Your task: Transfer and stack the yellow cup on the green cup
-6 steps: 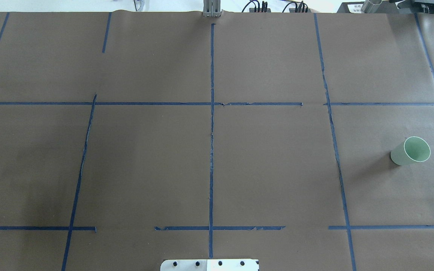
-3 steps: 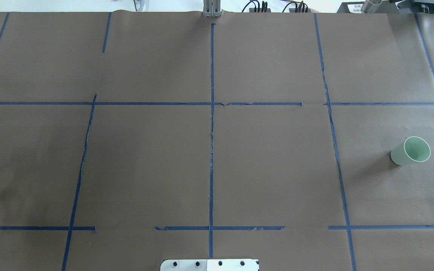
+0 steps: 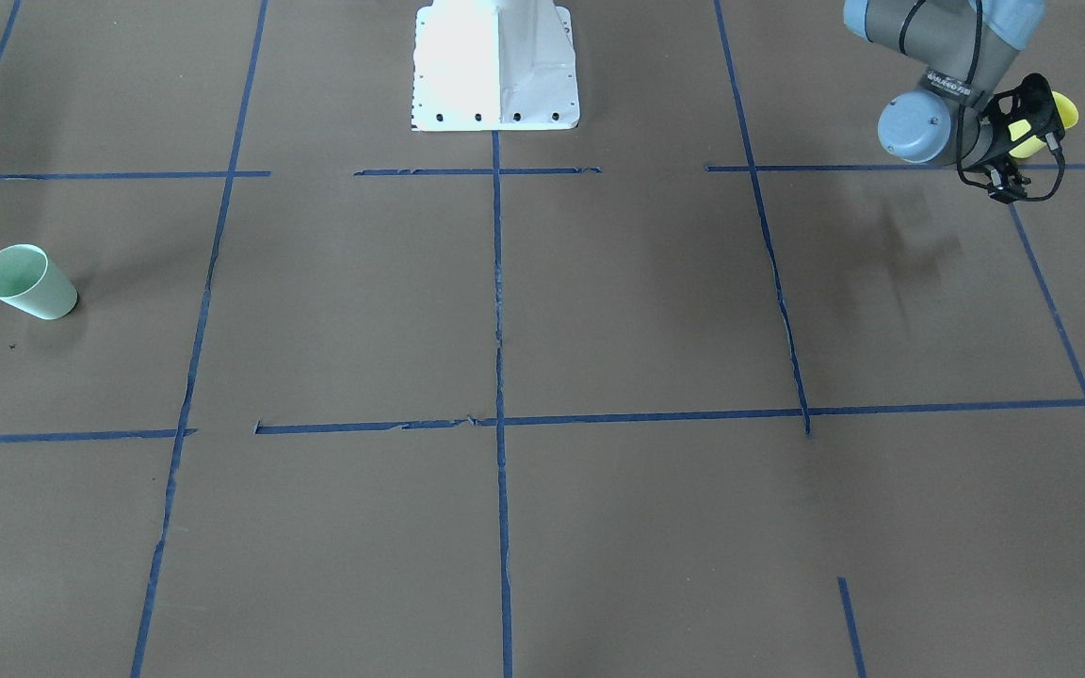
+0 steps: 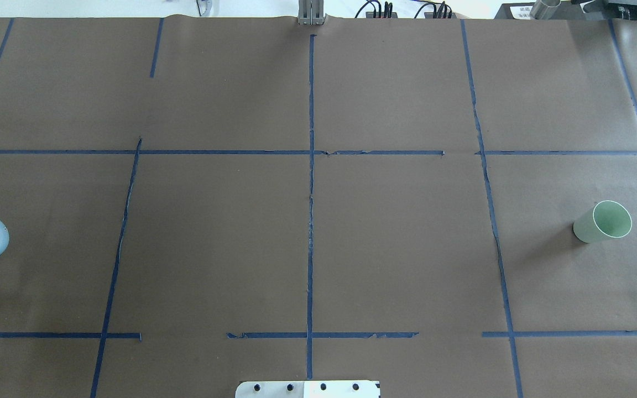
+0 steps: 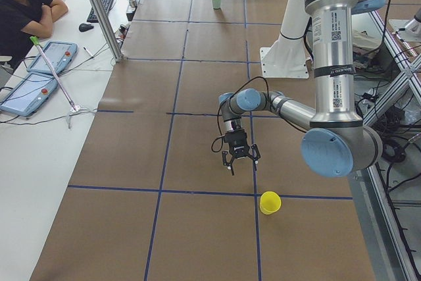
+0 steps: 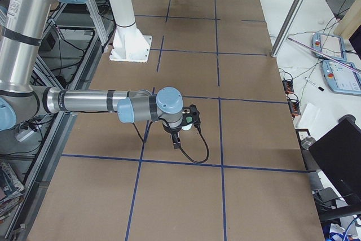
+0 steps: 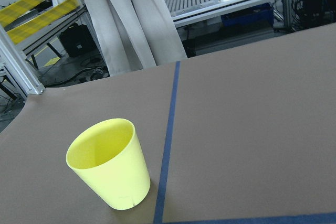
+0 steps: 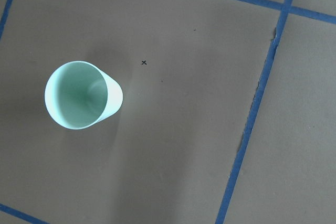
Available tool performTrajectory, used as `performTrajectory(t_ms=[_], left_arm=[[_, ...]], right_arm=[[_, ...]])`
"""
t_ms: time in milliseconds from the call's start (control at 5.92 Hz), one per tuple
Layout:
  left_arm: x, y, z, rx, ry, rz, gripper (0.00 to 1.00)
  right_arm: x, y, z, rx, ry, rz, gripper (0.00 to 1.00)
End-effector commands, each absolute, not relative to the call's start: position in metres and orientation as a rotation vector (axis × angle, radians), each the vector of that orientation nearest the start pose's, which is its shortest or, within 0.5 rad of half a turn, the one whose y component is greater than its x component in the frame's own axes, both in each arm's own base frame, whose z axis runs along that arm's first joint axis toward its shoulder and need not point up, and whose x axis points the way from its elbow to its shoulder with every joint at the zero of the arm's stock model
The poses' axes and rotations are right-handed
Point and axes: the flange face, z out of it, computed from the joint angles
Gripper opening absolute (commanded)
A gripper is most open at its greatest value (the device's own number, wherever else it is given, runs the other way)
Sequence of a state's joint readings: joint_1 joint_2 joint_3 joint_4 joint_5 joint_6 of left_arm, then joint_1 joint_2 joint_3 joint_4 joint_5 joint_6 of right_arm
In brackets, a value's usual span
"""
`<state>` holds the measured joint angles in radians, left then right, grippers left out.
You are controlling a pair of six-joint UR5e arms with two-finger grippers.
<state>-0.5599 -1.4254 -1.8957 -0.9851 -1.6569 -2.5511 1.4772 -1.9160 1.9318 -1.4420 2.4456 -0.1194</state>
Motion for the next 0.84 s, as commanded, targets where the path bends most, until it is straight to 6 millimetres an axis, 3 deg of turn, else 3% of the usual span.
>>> performTrajectory(t_ms=[0,506,675], left_arm=[[0.260,-0.301,0.683,0.045,-0.563,-1.624,1.00],[0.261,-0.276,0.732,0.024,-0.712,-1.601,1.00],[0.270,-0.259,0.739,0.055,-0.743,-1.638,1.00]], right_arm=[[0.023,-0.353,0.606,0.141,-0.886,-0.262,1.00],[0.024,-0.340,0.600,0.140,-0.909,-0.261,1.00],[0.023,-0.340,0.597,0.145,-0.909,-0.265,1.00]])
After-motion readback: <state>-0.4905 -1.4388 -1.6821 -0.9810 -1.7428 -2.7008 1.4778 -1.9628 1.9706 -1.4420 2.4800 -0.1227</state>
